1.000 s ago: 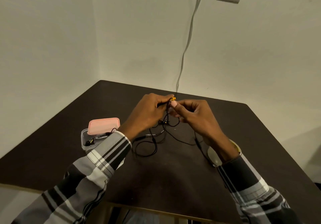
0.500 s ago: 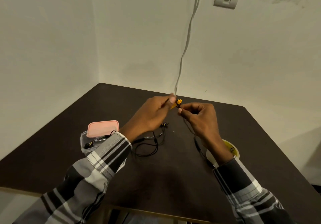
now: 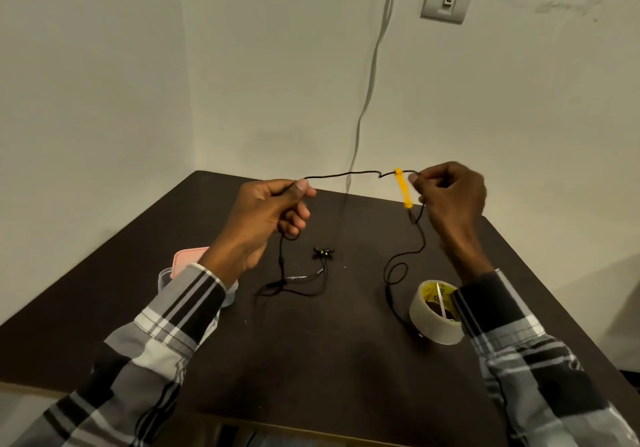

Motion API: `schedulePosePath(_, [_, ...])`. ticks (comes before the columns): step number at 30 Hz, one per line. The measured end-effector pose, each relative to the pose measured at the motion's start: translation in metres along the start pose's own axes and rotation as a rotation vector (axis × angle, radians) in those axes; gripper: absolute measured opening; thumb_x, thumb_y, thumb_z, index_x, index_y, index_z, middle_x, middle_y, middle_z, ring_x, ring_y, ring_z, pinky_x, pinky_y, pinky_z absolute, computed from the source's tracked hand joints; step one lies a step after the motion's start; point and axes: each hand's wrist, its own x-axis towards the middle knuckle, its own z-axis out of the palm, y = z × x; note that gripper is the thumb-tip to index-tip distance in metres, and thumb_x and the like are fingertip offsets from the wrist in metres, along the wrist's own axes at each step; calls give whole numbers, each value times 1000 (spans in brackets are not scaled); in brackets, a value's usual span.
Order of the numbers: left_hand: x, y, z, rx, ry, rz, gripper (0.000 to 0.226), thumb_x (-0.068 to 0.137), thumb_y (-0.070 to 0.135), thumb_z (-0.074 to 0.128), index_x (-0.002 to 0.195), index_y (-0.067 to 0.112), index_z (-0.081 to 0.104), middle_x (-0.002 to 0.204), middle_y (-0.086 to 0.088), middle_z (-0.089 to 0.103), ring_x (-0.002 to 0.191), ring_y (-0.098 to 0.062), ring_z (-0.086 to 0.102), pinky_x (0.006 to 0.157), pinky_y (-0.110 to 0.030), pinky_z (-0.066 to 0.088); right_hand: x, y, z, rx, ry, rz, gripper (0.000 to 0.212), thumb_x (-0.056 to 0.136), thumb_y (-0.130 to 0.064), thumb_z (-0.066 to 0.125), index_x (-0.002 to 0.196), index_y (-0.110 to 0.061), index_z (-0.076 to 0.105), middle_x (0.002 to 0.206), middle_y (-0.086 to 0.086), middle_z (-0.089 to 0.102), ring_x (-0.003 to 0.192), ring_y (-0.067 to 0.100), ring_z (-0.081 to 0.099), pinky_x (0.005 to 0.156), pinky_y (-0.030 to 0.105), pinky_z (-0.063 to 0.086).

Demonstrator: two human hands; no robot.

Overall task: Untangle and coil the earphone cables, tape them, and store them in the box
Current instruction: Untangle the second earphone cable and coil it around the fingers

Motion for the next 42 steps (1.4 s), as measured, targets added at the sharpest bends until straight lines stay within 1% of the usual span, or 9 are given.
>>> schedulePosePath(5, [1, -3, -12, 9, 43, -21, 21, 92, 26, 64, 92, 7, 74, 60, -1, 60, 47, -7, 48, 44, -15, 38, 44, 14, -18, -139, 61, 16, 10, 76, -27, 80, 80, -20, 73, 78, -2, 73, 78, 20, 70, 79, 43, 58])
schedulePosePath(10, [0, -7, 2, 97, -10, -7, 21, 94, 25, 63, 94, 8, 74, 58, 0, 60, 42, -6, 43, 41, -14, 32, 33, 12, -13, -578, -499, -149, 34, 82, 3, 67, 106, -20, 76, 112, 1, 75, 106, 18, 68, 86, 24, 46])
schedulePosePath(15, [4, -7, 23, 118, -101, 24, 22, 93, 22, 64, 96, 3, 74, 59, -3, 60, 39, -6, 37, 43, -15, 32, -23, -34, -2, 2, -783, -131, 32, 94, -14, 67, 126, -17, 67, 118, -8, 72, 109, 0, 66, 89, 15, 50])
schedulePosePath(18, [6, -2, 29, 136, -133, 49, 24, 93, 23, 64, 95, 1, 75, 60, -7, 59, 39, -6, 36, 42, -15, 30, -42, -43, 5, 98, -915, -159, 26, 94, -13, 66, 120, -11, 70, 107, -5, 76, 103, 1, 69, 89, 16, 53])
schedulePosePath(21, [7, 4, 25, 172, -147, 67, 24, 92, 25, 66, 92, 3, 75, 59, -6, 60, 40, -7, 37, 43, -16, 31, -44, -42, 7, 114, -831, -148, 15, 96, -10, 64, 105, -11, 75, 86, 4, 78, 86, 10, 74, 87, 26, 58])
schedulePosePath(24, [7, 7, 11, 200, -132, 56, 24, 91, 27, 67, 90, 5, 75, 58, -4, 59, 41, -9, 36, 44, -16, 30, -32, -42, -5, 220, -747, -66, 14, 96, -7, 62, 102, -9, 74, 77, 7, 76, 67, 15, 70, 67, 26, 61])
schedulePosePath(30, [7, 8, -9, 208, -96, 34, 26, 88, 29, 69, 88, 4, 75, 58, -4, 59, 42, -8, 39, 45, -15, 33, 5, -37, -31, 199, -443, -125, 14, 97, -10, 62, 90, -6, 75, 65, 6, 66, 44, 12, 46, 43, 19, 37])
schedulePosePath(38, [3, 7, -10, 231, -191, -29, 26, 88, 29, 70, 99, 6, 75, 58, -2, 55, 42, -8, 35, 43, -14, 31, 45, -28, -51, 210, -8, -169, 14, 95, -17, 62, 94, -11, 75, 68, 4, 66, 48, 12, 44, 47, 24, 34])
schedulePosePath(42, [7, 7, -3, 219, -168, -6, 22, 88, 31, 70, 90, 10, 77, 56, 1, 54, 43, -8, 36, 43, -14, 31, 37, -19, -43, -215, -245, -199, 17, 96, -14, 60, 100, -18, 76, 89, -3, 74, 80, 10, 68, 72, 32, 52])
